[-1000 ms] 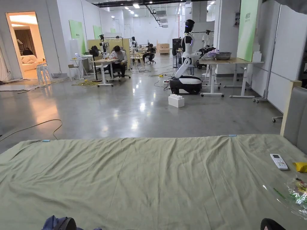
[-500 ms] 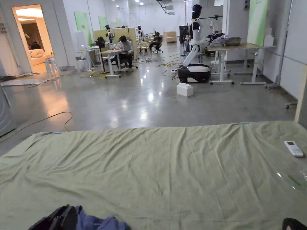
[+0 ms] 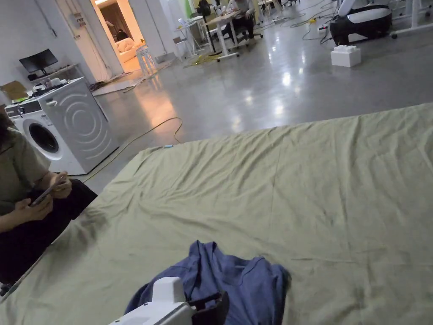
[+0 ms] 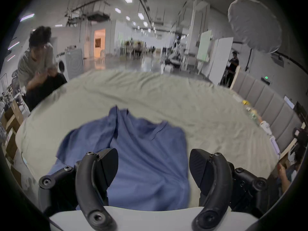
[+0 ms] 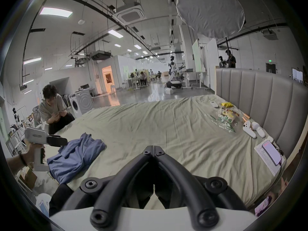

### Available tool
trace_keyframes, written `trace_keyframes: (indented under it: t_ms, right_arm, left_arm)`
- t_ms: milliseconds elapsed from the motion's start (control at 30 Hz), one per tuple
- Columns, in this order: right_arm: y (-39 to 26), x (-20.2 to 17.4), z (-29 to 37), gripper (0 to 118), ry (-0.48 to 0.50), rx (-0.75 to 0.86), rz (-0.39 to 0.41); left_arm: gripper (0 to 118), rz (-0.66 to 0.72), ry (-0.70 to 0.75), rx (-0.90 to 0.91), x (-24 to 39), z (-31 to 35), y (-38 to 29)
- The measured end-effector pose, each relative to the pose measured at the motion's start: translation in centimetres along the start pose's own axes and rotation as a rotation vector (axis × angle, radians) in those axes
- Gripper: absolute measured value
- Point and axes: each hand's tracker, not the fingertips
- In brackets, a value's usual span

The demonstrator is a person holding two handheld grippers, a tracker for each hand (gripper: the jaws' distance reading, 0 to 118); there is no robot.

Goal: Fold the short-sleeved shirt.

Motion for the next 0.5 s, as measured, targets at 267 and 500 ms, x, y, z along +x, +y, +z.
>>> trace_keyframes:
  t_ms: [267, 500]
  right_arm:
    - [-1.0, 0.4, -1.9, 0, -0.019, -0.141, -0.021]
    - [-2.2, 0.0, -3.3, 0, -0.023, -0.192, -0.054]
  left_arm:
    - [77, 0.041, 0.104, -0.198, -2.5, -11.4, -2.3]
    - [3, -0.103, 0.141, -0.207, -1.6, -11.9, -1.9]
